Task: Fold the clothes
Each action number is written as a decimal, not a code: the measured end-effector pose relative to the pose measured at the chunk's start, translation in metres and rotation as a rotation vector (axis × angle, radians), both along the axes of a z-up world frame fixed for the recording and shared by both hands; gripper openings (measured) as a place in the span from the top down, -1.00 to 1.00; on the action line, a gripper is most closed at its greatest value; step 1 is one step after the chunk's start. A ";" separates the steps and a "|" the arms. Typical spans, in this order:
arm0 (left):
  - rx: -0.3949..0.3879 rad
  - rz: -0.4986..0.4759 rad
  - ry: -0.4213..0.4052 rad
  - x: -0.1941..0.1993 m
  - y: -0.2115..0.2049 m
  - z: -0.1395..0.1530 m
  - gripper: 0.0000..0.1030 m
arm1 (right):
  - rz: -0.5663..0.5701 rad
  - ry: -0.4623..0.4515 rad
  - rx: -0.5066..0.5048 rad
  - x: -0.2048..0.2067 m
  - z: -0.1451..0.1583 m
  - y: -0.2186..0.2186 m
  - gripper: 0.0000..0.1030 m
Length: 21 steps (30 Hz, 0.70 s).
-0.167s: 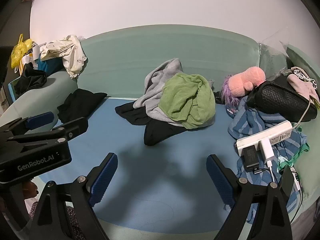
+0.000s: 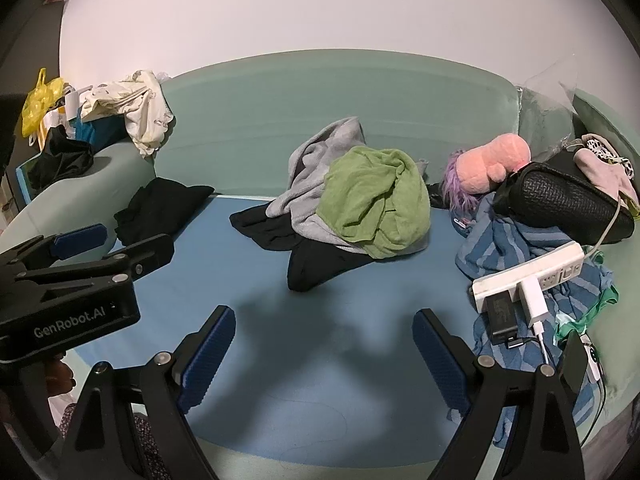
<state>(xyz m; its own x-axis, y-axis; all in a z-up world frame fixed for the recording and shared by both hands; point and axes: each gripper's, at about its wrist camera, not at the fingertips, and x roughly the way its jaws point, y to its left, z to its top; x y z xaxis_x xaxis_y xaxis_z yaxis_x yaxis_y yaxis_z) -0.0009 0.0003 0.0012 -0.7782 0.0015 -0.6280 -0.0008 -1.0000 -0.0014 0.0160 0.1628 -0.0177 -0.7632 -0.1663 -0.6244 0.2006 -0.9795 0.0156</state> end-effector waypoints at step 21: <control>-0.018 0.001 -0.005 0.001 0.000 -0.004 -0.68 | 0.000 0.000 0.016 -0.001 -0.002 -0.002 -0.79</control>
